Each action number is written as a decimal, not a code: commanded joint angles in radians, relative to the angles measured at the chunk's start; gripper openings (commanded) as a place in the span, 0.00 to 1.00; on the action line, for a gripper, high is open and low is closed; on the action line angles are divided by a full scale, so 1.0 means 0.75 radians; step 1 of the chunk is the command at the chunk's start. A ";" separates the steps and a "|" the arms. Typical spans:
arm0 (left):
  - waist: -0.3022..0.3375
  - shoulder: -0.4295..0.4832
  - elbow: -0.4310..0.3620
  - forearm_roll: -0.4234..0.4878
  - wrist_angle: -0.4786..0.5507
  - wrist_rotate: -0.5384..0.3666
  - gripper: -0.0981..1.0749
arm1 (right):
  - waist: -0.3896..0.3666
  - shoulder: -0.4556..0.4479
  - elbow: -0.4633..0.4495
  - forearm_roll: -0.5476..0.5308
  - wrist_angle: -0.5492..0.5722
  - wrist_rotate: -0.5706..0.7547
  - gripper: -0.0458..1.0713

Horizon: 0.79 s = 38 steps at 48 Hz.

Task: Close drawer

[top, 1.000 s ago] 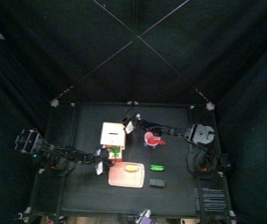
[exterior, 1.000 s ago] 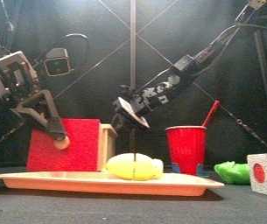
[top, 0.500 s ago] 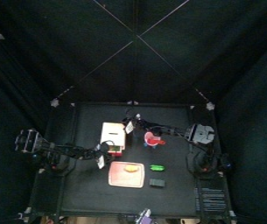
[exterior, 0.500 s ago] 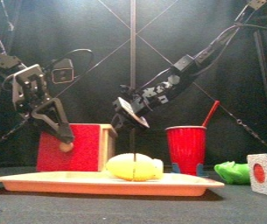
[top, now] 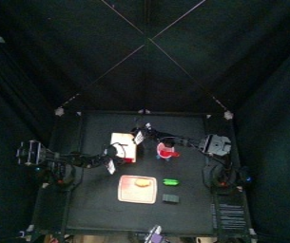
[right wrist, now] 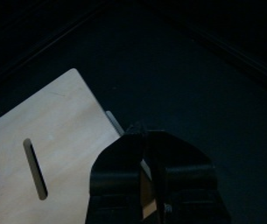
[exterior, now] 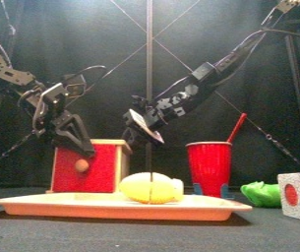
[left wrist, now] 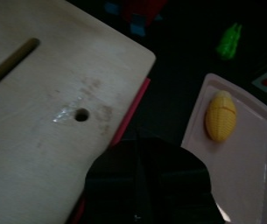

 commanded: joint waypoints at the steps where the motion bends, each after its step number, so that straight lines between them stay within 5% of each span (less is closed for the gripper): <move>1: 0.055 -0.006 -0.027 0.012 -0.025 0.000 0.46 | 0.000 -0.020 -0.053 -0.002 -0.002 -0.002 0.32; 38: 0.092 0.031 -0.098 0.106 -0.037 -0.004 0.46 | -0.010 0.035 -0.166 -0.027 0.086 -0.002 0.32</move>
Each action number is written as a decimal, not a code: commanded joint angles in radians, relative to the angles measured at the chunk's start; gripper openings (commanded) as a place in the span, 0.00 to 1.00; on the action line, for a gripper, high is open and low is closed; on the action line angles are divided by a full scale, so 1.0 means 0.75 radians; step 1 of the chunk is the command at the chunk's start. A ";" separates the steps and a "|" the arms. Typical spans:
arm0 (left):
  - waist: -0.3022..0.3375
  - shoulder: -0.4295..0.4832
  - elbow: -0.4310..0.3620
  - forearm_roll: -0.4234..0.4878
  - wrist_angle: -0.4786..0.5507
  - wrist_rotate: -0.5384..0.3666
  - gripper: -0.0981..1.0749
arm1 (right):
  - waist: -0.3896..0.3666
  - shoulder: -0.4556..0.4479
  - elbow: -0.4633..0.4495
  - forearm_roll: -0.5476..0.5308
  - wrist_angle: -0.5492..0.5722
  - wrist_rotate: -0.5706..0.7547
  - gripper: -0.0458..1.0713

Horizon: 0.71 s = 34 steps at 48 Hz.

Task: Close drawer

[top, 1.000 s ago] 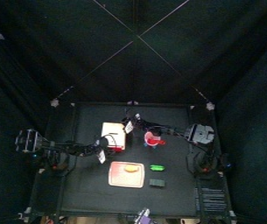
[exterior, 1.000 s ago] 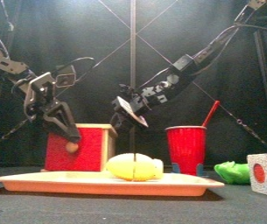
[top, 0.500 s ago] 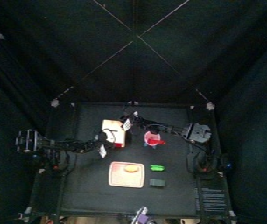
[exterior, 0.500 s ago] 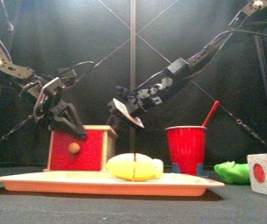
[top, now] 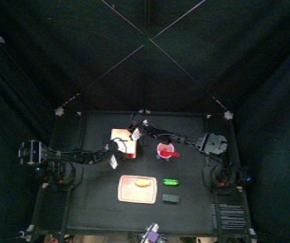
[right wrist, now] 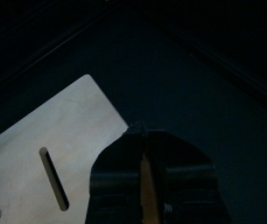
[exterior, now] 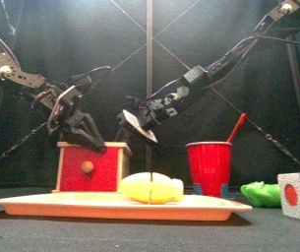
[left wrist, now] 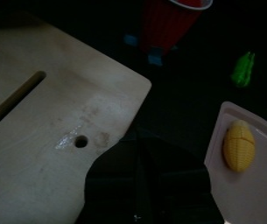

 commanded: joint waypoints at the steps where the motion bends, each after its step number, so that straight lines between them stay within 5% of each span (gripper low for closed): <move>1: 0.006 -0.008 -0.025 0.008 -0.014 0.000 0.46 | 0.002 -0.027 -0.031 -0.002 0.000 -0.004 0.32; 13: 0.004 -0.102 0.027 0.012 -0.012 0.002 0.46 | 0.004 -0.057 -0.031 -0.014 -0.010 -0.006 0.32; 34: -0.076 -0.470 0.123 0.090 -0.014 0.000 0.46 | 0.020 -0.198 0.051 -0.059 -0.137 -0.006 0.32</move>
